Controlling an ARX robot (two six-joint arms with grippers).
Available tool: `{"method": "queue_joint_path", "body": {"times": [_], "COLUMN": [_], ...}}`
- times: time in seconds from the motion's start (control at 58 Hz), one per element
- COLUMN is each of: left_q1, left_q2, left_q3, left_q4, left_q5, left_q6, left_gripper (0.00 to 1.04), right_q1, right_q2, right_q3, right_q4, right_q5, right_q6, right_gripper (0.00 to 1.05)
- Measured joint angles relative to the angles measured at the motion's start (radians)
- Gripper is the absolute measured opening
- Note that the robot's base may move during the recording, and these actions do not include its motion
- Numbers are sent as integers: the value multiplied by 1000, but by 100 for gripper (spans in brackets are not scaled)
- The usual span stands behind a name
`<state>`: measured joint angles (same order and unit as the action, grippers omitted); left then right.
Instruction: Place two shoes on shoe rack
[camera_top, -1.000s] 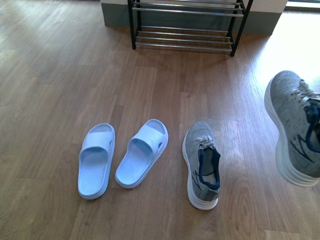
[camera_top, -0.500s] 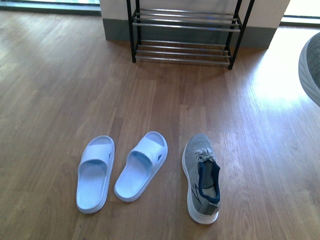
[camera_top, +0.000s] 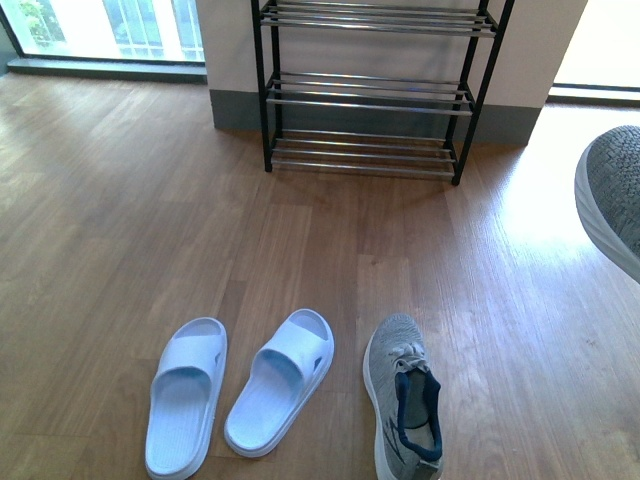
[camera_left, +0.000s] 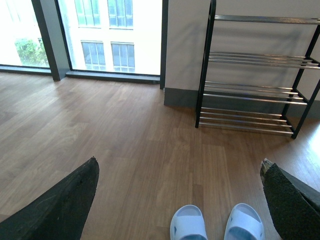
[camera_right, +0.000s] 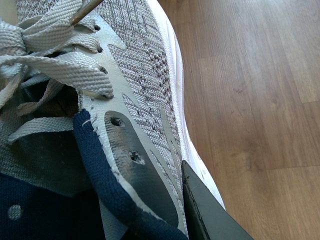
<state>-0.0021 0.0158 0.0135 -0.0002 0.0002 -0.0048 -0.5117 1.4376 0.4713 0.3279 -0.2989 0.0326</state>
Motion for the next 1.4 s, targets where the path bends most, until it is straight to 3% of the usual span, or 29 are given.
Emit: {"method": "queue_joint_path", "body": {"times": [1.31,1.344,1.396], "left_q1": [0,-7,-68], "left_q2": [0,6,56], "left_q3": [0,2,26], "left_q4": [0,-6,-77], "left_q5": [0,-27,-210], "left_q6": [0,-6,-79], "left_gripper": [95,95,95], "right_q1": [-3,-3,-3], "right_q2": [-2,-2,-2], "right_q3": [-3,-3,-3], "right_q4": [-2,-2,-2], "right_q5": [-1,0,0], "right_q6": [-1,-1,-1], "right_gripper": [1,1,1]}}
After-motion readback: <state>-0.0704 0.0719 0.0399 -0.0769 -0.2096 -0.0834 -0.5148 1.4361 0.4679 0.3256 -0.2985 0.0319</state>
